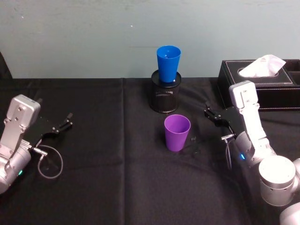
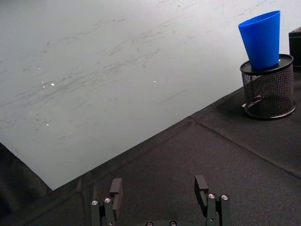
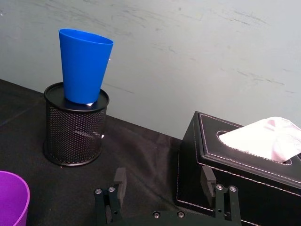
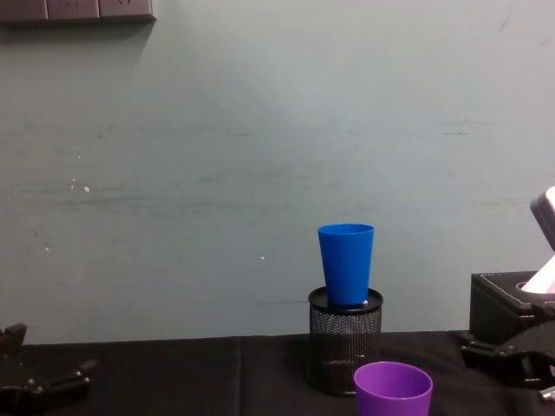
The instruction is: Pick up one cup with a gripper and tap it against the other cup.
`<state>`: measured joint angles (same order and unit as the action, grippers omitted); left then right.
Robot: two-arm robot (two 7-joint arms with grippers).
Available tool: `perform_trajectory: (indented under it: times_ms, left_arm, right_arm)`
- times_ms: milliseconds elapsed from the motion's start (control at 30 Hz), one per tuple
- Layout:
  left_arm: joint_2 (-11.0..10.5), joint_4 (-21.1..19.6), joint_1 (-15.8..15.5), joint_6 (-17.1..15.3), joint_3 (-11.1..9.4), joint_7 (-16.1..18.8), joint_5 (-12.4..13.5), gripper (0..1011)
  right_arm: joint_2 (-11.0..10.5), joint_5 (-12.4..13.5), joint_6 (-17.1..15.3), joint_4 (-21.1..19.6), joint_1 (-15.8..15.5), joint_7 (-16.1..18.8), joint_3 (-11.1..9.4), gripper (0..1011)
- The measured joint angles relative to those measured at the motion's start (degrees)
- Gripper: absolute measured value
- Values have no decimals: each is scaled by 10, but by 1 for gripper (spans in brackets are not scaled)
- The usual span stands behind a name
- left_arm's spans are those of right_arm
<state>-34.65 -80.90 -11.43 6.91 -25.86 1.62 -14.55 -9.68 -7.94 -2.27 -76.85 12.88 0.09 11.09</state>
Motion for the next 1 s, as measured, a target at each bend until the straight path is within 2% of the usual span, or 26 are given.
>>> perform_trajectory:
  times_ms: [1000]
  left_arm:
    - [0,0,0,0,0,0,0,1000]
  right_arm:
    - [0,0,0,0,0,0,0,1002]
